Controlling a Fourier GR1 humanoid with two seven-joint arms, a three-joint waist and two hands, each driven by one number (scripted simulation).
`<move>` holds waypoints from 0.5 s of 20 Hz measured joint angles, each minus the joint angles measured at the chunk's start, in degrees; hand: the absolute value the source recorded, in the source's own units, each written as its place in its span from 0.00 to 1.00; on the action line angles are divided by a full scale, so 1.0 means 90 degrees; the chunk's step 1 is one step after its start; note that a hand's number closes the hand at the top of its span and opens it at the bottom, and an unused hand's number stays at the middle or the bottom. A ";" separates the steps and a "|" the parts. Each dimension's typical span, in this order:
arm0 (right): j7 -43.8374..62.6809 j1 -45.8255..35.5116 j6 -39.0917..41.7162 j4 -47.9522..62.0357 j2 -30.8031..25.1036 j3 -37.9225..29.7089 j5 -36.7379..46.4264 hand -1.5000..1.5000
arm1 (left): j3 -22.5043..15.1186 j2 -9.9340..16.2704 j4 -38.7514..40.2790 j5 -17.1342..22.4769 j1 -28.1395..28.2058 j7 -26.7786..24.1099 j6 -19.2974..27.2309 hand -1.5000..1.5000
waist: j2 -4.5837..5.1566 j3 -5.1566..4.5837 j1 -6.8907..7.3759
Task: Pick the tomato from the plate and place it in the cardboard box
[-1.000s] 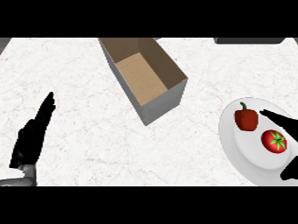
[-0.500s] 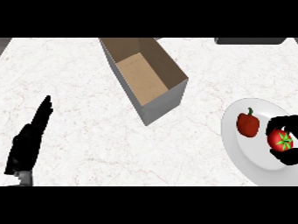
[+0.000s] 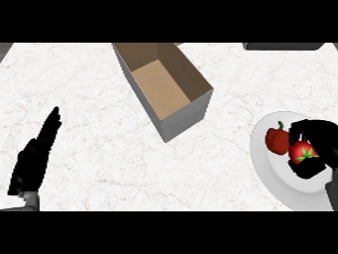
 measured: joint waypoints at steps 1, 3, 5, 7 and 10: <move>0.0347 -0.0113 -0.0001 -0.0081 0.0155 0.0087 0.0160 1.00 | -0.0001 -0.0001 -0.0048 0.0024 0.0024 0.0027 -0.0029 0.50 | -0.0003 -0.0004 0.0009; 0.0887 -0.0280 0.0019 -0.0306 0.0401 0.0230 0.0415 1.00 | -0.0003 -0.0015 -0.0031 0.0020 -0.0011 0.0060 -0.0045 0.50 | -0.0007 -0.0008 0.0003; 0.1325 -0.0394 0.0081 -0.0606 0.0576 0.0370 0.0642 1.00 | 0.0001 -0.0057 0.0102 -0.0013 -0.0145 0.0052 -0.0010 0.50 | -0.0005 -0.0006 -0.0009; 0.1592 -0.0426 0.0131 -0.0914 0.0652 0.0432 0.0799 1.00 | 0.0040 -0.0056 0.0124 0.0002 -0.0206 0.0094 -0.0025 0.50 | -0.0003 -0.0002 -0.0014; 0.1981 -0.0497 0.0357 -0.1504 0.0794 0.0456 0.0863 1.00 | 0.0056 -0.0053 0.0122 -0.0041 -0.0228 0.0091 -0.0024 0.50 | -0.0004 0.0002 -0.0024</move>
